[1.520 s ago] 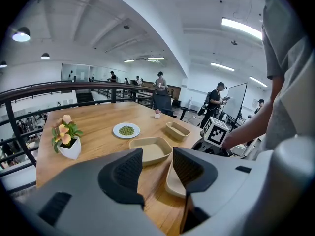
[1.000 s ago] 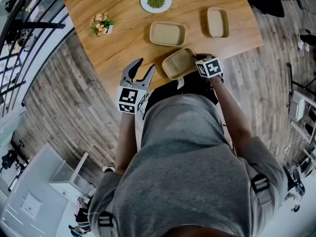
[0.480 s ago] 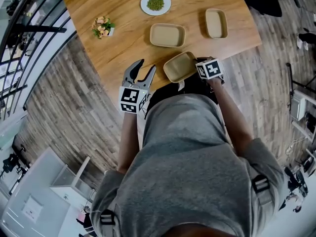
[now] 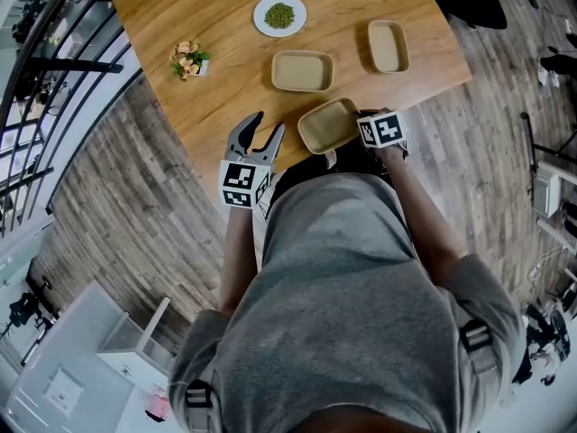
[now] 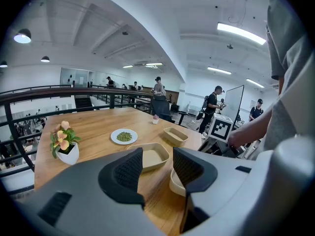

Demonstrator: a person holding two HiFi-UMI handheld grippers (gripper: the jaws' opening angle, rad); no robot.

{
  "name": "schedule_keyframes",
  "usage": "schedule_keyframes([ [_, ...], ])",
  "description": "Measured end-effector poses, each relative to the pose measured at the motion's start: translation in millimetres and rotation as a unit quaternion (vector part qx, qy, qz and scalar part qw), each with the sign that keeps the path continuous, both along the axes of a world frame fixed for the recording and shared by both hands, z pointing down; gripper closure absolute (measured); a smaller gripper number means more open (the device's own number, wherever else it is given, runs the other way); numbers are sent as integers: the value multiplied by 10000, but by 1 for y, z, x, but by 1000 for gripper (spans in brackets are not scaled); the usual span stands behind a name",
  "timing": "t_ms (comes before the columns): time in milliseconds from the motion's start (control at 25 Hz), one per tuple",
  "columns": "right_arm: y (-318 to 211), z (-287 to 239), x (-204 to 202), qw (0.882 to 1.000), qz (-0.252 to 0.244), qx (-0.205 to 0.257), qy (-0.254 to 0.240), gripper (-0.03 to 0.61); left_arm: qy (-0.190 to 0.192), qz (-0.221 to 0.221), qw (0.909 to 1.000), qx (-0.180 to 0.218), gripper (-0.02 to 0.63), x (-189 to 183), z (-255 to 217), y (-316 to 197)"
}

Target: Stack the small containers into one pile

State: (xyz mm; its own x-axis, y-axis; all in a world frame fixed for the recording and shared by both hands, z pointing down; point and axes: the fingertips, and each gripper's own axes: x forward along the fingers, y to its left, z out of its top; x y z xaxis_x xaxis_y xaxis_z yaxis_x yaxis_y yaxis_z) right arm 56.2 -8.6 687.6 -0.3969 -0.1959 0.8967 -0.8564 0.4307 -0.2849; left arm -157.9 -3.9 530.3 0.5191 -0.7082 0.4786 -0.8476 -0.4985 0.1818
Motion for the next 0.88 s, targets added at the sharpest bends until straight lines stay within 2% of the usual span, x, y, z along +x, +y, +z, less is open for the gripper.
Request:
schedule_keyframes([
  [360,-11,-14,10,9988,438,46,-200,560,3,42,10000,45,411,0,-6,0],
  [600,-35,-29,18,9972,654,277,-232,561,7,51,10000,77,411,-2,-10,-1],
  [880,-59,-39,10,9954,819,373,-339,561,22,34,10000,72,411,-7,-12,-2],
])
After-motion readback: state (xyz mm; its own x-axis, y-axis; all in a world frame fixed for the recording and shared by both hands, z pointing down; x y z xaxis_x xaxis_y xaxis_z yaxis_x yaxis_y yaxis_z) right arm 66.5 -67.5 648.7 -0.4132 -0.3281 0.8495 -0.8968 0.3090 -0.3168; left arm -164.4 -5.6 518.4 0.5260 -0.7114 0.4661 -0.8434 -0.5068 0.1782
